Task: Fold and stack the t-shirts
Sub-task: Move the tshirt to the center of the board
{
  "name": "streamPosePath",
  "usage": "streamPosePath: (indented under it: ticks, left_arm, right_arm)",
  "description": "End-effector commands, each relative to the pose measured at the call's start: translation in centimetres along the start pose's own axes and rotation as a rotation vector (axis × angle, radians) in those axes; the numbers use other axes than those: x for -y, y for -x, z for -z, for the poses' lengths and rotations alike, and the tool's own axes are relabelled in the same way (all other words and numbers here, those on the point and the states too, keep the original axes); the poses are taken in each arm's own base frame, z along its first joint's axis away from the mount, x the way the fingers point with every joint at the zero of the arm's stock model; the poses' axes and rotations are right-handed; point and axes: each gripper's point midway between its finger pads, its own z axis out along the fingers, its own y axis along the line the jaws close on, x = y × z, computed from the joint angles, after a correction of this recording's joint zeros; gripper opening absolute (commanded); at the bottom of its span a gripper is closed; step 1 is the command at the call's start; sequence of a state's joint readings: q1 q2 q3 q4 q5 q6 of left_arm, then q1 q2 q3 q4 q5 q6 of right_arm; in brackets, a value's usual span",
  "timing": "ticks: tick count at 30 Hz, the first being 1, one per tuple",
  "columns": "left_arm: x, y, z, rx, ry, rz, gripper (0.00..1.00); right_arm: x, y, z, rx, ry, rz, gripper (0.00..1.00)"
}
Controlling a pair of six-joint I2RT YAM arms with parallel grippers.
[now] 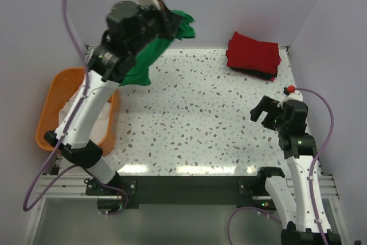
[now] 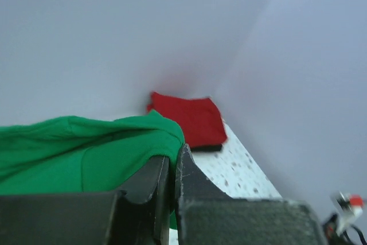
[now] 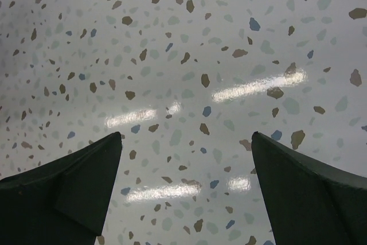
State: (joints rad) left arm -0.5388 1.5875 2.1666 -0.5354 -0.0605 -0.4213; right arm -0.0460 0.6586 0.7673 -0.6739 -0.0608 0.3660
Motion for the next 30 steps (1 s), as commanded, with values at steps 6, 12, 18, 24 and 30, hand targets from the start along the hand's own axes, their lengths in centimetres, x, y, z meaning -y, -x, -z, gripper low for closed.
streamPosePath:
  ticks: [6, 12, 18, 24, 30]
  left_arm:
    - [17.4, -2.5, 1.3, 0.043, -0.456, -0.127, 0.00]
    - [19.8, -1.0, 1.6, 0.098, -0.539, -0.061, 0.00]
    - [9.2, -6.9, -0.7, 0.025, -0.076, -0.076, 0.00]
    - [-8.6, -22.3, -1.0, -0.336, 0.277, 0.020, 0.60]
    - [-17.7, -30.4, 3.7, -0.521, 0.550, 0.011, 1.00]
  right_arm:
    - [4.0, 1.8, 1.6, 0.097, -0.249, -0.060, 0.99]
    - [6.5, 3.1, 4.2, 0.215, -0.400, -0.145, 0.99]
    - [7.4, 3.3, 6.1, 0.233, -0.463, -0.145, 0.99]
    - [6.6, 2.0, 4.8, 0.153, -0.409, -0.116, 0.99]
    - [4.2, 0.6, 2.5, 0.040, -0.261, -0.056, 0.99]
